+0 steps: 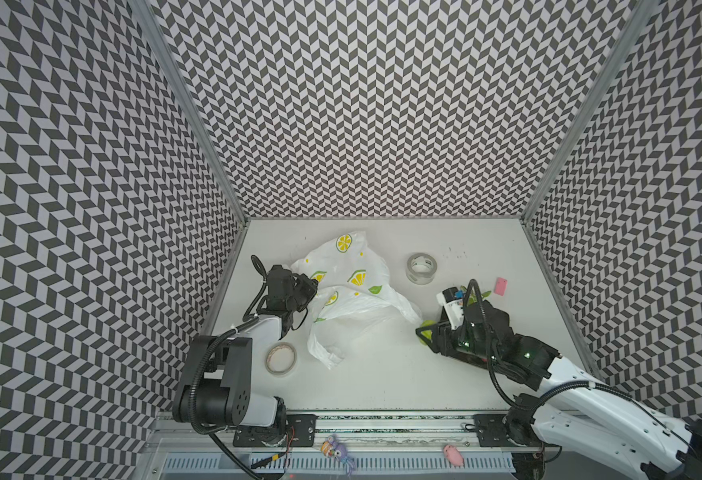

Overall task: Take the fake fruits out of the plastic bag
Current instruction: 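Carry the green pear over the black tray with the right gripper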

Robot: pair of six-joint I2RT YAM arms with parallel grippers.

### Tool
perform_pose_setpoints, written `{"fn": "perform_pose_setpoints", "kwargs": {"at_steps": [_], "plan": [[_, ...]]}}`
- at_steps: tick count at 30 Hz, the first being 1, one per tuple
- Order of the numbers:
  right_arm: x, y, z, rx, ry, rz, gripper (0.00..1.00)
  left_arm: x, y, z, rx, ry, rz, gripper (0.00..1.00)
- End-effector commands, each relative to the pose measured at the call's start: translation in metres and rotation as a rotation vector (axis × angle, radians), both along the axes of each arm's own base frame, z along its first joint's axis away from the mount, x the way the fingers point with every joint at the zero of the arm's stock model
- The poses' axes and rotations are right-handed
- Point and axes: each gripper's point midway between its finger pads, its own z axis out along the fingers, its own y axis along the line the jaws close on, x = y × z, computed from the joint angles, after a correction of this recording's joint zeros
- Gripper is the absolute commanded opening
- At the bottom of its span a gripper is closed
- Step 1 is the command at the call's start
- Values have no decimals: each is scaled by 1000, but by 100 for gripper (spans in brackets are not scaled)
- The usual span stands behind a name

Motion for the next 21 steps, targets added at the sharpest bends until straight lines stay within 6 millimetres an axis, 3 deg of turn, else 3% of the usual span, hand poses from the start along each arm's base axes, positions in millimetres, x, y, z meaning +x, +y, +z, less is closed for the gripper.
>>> {"fn": "perform_pose_setpoints", "kwargs": {"at_steps": [1, 4, 8, 13, 17, 21], "plan": [[33, -49, 1, -83, -57, -267, 13, -11, -10, 10, 6, -42, -54, 0], [48, -86, -6, -107, -67, -441, 13, -19, -12, 12, 9, -47, -65, 0], [56, -115, -24, -94, -56, -561, 13, -25, -11, 16, 18, -56, -71, 0], [62, -120, -53, -114, -12, -581, 14, -28, -11, 18, 19, -59, -70, 0], [64, -121, -64, -139, 0, -585, 17, -31, -9, 15, 15, -52, -54, 0], [64, -124, -69, -153, 0, -594, 32, -34, -6, 13, 12, -46, -38, 0]]}}
